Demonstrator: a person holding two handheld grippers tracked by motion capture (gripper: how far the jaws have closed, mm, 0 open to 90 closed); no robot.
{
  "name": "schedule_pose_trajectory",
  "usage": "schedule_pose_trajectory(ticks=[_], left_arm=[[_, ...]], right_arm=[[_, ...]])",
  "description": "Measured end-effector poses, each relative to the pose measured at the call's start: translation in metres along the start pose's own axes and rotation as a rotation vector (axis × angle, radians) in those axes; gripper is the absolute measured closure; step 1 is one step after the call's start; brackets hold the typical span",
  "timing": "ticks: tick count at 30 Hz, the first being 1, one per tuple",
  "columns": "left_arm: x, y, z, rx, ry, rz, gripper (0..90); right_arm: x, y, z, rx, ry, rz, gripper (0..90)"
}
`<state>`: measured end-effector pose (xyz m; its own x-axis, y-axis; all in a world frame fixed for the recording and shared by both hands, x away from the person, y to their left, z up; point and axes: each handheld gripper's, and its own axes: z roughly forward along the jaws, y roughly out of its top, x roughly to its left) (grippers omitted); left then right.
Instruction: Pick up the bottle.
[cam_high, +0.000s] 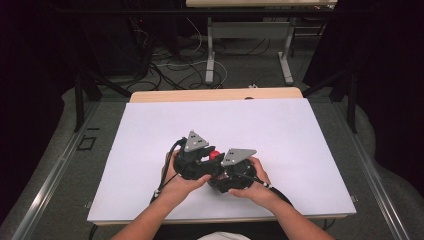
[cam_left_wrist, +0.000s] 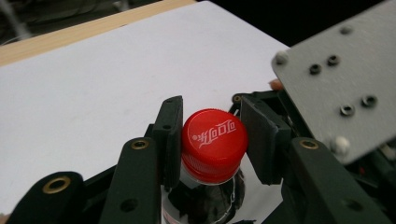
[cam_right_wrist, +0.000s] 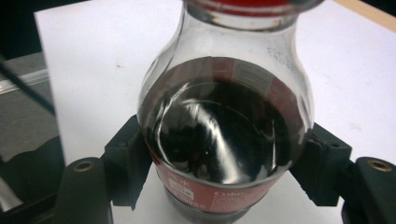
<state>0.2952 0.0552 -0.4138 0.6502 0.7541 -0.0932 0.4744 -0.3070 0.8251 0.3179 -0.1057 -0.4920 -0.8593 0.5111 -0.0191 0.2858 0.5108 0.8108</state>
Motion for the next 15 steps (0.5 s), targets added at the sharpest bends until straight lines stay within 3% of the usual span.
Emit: schedule_pose_trajectory(ticks=[1,4,6,8,11,15], left_arm=[[-0.002,0.0,0.001,-0.001,0.019,-0.005,61.2],[-0.002,0.001,0.002,0.009,0.013,-0.007,60.7],[0.001,0.001,0.002,0.006,-0.033,0.0,58.1],[0.007,0.002,0.0,0.008,-0.084,0.038,51.9],[0.017,0.001,-0.002,-0.004,-0.15,0.064,45.6],[0.032,0.0,-0.005,-0.005,-0.273,0.104,41.9]], right_arm=[[-0.001,0.0,-0.001,0.013,0.003,0.006,29.5],[-0.002,-0.002,0.0,0.015,0.01,0.012,29.4],[-0.002,-0.001,-0.001,0.016,0.015,0.009,29.4],[-0.001,-0.001,-0.001,0.007,0.021,0.008,29.4],[-0.002,-0.001,-0.001,-0.002,0.038,-0.007,29.4],[-0.001,-0.001,-0.001,-0.007,0.068,-0.013,29.3]])
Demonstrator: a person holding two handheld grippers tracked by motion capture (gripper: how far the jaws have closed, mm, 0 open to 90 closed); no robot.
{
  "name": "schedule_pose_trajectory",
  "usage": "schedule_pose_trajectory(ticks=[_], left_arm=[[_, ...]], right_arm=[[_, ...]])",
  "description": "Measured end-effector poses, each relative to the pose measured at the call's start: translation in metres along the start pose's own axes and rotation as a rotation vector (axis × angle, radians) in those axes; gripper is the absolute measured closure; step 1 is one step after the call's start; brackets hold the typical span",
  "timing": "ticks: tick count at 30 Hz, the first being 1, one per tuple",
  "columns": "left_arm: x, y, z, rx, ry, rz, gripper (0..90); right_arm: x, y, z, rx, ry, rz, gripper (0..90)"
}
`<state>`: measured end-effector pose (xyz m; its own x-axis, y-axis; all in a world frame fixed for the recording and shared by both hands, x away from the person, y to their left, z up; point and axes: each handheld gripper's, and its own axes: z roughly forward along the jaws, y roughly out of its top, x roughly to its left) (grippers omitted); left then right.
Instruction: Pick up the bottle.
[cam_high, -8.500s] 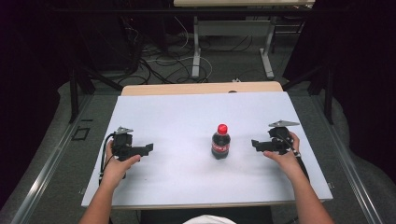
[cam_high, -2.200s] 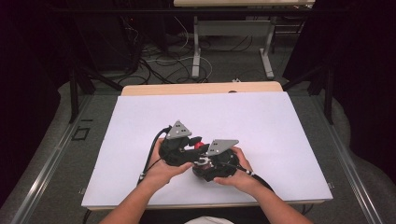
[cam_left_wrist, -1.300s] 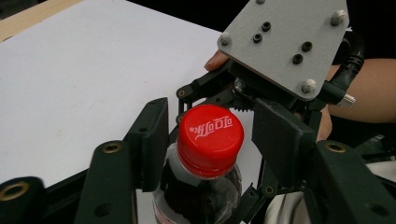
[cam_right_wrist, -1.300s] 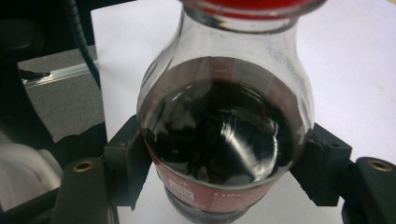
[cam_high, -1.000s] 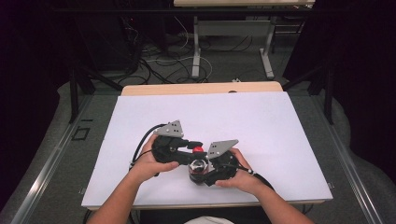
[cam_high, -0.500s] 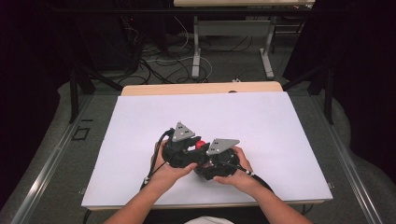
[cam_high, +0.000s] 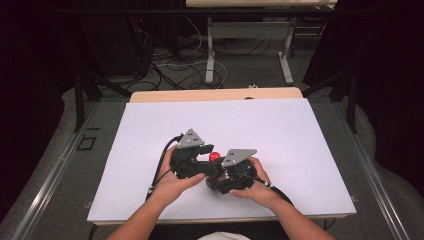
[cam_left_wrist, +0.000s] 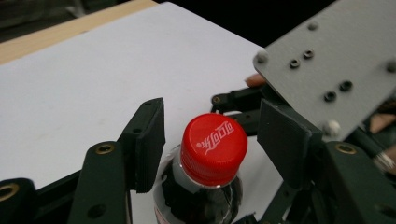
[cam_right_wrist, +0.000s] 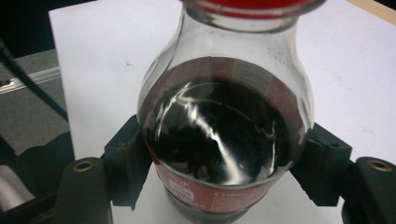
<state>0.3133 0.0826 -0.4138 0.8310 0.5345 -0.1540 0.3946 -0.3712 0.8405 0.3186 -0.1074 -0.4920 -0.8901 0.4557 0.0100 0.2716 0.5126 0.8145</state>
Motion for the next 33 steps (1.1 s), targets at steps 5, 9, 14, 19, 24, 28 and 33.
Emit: schedule_pose_trajectory(ticks=[5,9,14,19,24,28,33], left_arm=[[0.017,-0.002,-0.007,0.011,-0.189,0.056,41.4],[0.026,-0.005,-0.01,0.009,-0.263,0.105,44.4],[0.03,-0.007,-0.008,0.016,-0.285,0.129,51.4],[0.028,-0.007,-0.007,0.018,-0.299,0.15,60.4],[0.022,-0.007,-0.007,0.011,-0.232,0.139,61.0],[0.01,-0.006,-0.004,0.009,-0.099,0.091,61.2],[-0.01,-0.003,0.003,-0.002,0.084,0.003,61.4]], right_arm=[[0.001,0.001,0.0,0.001,0.06,-0.02,29.3],[0.004,0.001,0.0,-0.007,0.106,-0.025,29.3],[0.006,0.001,0.001,0.0,0.12,-0.037,29.3],[0.007,0.001,0.002,0.004,0.122,-0.043,29.3],[0.005,0.001,0.002,0.004,0.102,-0.035,29.4],[0.003,0.001,0.002,0.013,0.076,-0.01,29.4],[0.001,0.0,0.002,0.012,0.016,0.012,29.4]])
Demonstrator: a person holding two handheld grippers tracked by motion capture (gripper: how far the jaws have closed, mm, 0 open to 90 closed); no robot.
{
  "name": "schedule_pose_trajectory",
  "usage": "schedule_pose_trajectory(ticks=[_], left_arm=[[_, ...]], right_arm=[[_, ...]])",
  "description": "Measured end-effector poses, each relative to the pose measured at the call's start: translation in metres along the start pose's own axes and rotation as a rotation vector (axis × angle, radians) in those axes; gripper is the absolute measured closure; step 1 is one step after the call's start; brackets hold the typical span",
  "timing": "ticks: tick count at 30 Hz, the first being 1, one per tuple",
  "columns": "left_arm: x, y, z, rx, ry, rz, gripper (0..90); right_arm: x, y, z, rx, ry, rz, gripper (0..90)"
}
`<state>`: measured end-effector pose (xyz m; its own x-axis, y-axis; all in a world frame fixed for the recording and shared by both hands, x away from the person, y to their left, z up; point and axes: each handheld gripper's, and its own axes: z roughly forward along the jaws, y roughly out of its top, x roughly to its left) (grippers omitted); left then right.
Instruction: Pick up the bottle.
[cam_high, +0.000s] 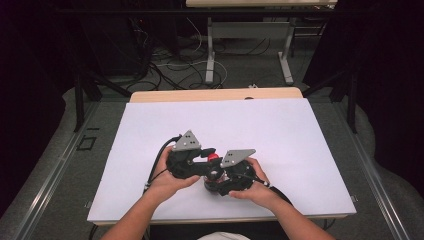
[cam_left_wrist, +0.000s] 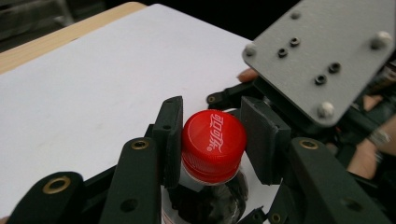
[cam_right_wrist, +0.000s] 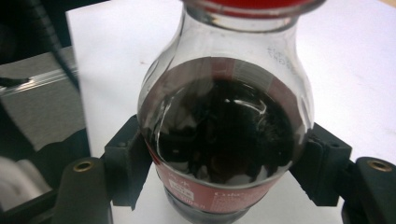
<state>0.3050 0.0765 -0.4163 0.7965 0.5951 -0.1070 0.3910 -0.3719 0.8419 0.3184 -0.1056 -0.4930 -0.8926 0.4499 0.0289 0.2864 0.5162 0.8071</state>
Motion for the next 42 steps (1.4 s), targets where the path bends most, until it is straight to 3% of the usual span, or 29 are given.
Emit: schedule_pose_trajectory(ticks=[4,8,11,15,18,24,26,29,35,39,42], left_arm=[[-0.014,0.002,0.005,0.006,0.13,-0.071,61.5],[-0.017,0.004,0.009,0.001,0.16,-0.093,61.3],[-0.013,0.004,0.008,-0.002,0.114,-0.067,60.0],[-0.004,0.004,0.004,-0.01,0.044,-0.018,46.8],[0.002,0.004,-0.001,-0.013,0.005,0.003,42.0],[0.017,0.004,-0.011,0.009,-0.163,0.051,39.3],[0.023,0.004,-0.013,0.015,-0.226,0.099,39.6],[0.03,0.004,-0.013,0.022,-0.294,0.135,41.3],[0.04,0.002,-0.008,0.008,-0.372,0.153,46.1],[0.045,0.003,-0.001,0.006,-0.385,0.132,48.7],[0.043,0.003,0.002,0.004,-0.404,0.144,51.6]], right_arm=[[0.0,-0.001,0.001,0.006,-0.053,0.011,29.4],[-0.002,-0.002,0.0,0.011,-0.049,0.043,29.4],[-0.004,-0.002,0.0,0.0,-0.044,0.033,29.4],[-0.003,-0.002,-0.001,0.009,-0.029,0.029,29.4],[-0.003,-0.001,0.0,-0.005,-0.016,0.013,29.4],[-0.002,0.0,-0.001,0.0,0.016,-0.003,29.4],[-0.002,0.0,-0.001,-0.002,0.027,-0.006,29.4],[-0.001,-0.001,0.0,0.0,0.04,-0.018,29.4],[0.001,0.0,-0.001,-0.01,0.078,-0.026,29.4],[0.002,0.001,-0.002,-0.01,0.098,-0.035,29.4],[0.002,0.001,-0.002,-0.013,0.096,-0.043,29.4]])
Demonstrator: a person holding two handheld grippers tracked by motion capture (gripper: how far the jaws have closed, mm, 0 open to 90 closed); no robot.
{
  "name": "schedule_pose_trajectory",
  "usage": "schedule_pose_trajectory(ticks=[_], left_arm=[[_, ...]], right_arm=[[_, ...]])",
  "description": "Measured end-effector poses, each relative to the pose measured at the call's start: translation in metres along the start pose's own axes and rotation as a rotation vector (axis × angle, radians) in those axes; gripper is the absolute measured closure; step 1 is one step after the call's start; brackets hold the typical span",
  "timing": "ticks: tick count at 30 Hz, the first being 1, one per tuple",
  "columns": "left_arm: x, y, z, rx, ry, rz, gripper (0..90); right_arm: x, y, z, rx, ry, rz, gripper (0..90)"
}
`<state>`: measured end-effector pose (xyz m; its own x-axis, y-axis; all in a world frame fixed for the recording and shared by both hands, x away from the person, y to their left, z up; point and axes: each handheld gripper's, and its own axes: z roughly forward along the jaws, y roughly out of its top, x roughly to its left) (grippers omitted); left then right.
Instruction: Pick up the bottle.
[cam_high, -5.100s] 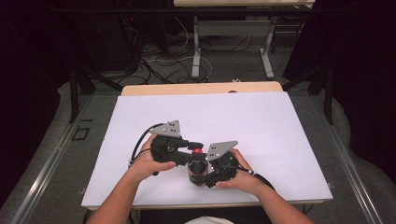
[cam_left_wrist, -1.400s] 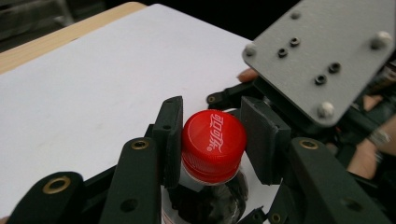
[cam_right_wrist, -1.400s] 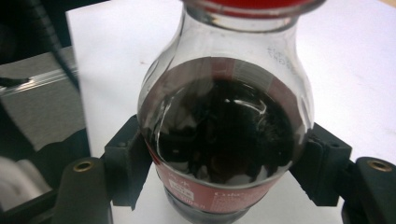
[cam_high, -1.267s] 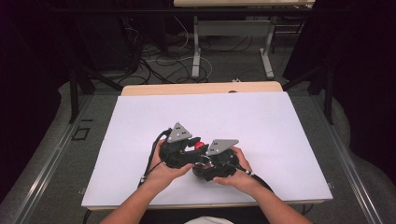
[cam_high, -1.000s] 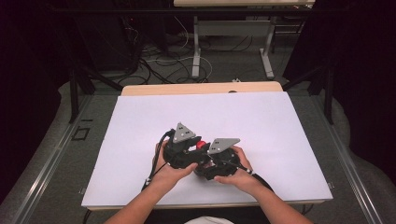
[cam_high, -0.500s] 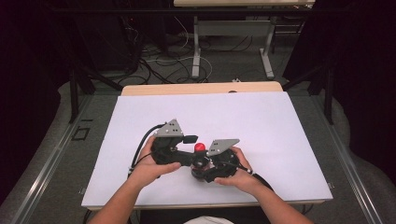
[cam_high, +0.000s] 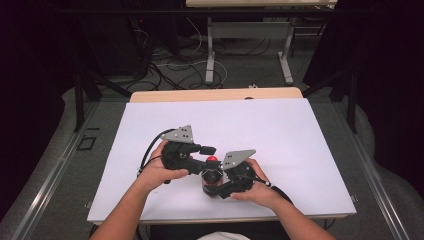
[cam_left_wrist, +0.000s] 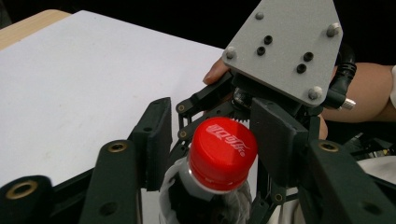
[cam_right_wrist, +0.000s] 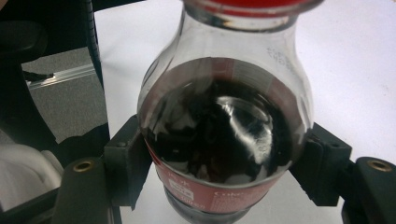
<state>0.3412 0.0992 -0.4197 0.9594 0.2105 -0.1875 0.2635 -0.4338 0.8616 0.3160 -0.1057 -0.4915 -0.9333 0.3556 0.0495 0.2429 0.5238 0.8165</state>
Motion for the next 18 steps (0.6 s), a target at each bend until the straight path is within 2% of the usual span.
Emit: schedule_pose_trajectory(ticks=[2,6,10,13,16,18], left_arm=[[-0.001,0.0,0.003,0.002,-0.018,0.001,55.3],[-0.003,0.0,0.008,0.011,-0.027,0.022,59.9],[-0.004,0.0,0.009,0.01,0.01,0.021,60.7],[-0.01,0.001,0.01,0.004,0.085,0.0,61.0],[-0.019,0.003,0.014,0.006,0.192,-0.03,61.2],[-0.026,0.005,0.017,0.001,0.269,-0.076,61.2]], right_arm=[[0.001,0.0,0.0,-0.002,0.001,-0.003,29.4],[0.002,0.0,0.0,0.006,0.001,-0.003,29.4],[0.001,-0.001,0.001,0.0,-0.007,0.003,29.4],[0.0,0.0,0.0,0.004,-0.026,0.011,29.4],[-0.002,0.0,0.0,0.006,-0.046,0.01,29.4],[-0.001,0.0,0.0,-0.004,-0.076,0.03,29.5]])
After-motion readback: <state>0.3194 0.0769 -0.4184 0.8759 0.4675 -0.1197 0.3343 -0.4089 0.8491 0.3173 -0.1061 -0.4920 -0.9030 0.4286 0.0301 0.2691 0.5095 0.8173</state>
